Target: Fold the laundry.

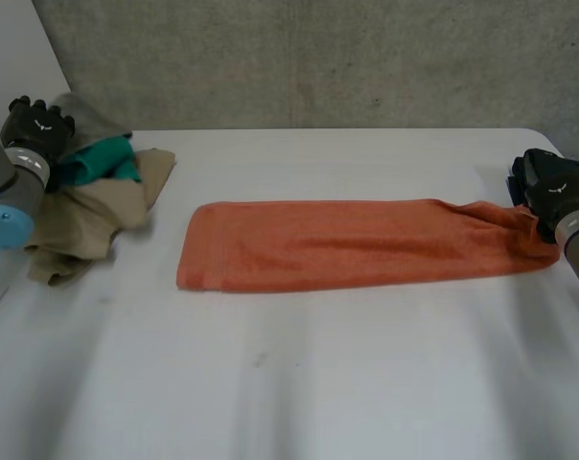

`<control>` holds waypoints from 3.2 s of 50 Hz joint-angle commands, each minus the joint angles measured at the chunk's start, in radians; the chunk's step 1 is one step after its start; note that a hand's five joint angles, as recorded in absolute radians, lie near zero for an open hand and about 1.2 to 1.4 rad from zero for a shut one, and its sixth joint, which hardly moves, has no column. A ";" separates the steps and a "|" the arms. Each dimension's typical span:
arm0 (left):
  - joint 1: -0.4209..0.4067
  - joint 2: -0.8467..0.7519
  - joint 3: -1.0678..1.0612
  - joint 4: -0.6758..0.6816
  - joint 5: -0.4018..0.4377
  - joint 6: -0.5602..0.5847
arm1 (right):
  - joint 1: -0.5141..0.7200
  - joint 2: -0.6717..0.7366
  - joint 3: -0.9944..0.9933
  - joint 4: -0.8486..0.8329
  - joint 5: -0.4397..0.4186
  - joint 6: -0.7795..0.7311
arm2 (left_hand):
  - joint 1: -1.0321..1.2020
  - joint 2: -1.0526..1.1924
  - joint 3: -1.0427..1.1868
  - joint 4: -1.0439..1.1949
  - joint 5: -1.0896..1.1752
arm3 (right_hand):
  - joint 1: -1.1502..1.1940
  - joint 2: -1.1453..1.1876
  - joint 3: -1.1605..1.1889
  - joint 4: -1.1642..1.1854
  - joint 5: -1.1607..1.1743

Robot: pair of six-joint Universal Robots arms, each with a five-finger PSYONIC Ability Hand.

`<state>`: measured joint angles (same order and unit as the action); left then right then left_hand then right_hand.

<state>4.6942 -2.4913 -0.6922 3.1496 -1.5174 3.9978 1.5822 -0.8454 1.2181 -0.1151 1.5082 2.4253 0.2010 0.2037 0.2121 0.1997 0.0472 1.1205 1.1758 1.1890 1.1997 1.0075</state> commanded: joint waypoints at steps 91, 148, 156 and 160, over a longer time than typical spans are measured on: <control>-0.520 0.040 -0.035 -0.178 -0.078 -0.361 | 0.449 -0.003 0.000 0.104 -0.002 0.503 | -0.026 -0.029 -0.038 -0.025 -0.047 | -0.823 -0.878 -0.891 -0.902 -0.884; -0.483 0.229 -0.210 -0.204 -0.199 -0.390 | 0.634 -0.161 0.436 -0.474 -0.100 -0.275 | -0.026 -0.029 -0.038 -0.025 -0.047 | 0.276 0.220 0.207 0.197 0.214; -0.497 0.236 -0.196 -0.180 -0.182 -0.390 | 0.570 -0.256 0.459 -0.439 -0.177 -0.114 | -0.026 -0.029 -0.038 -0.025 -0.047 | -0.946 -1.001 -1.014 -1.025 -1.008; -0.519 0.221 -0.139 -0.166 -0.179 -0.399 | 0.509 -0.362 0.423 -0.430 -0.186 0.124 | -0.026 -0.029 -0.038 -0.025 -0.047 | -0.946 -1.001 -1.014 -1.025 -1.008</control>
<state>4.1992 -2.2538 -0.8950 2.9639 -1.7041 3.6043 2.1746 -1.0684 1.6723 -0.5585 1.3495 2.2706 0.2010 0.2037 0.2121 0.1997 0.0472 0.2238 0.2106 0.2118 0.2202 0.0501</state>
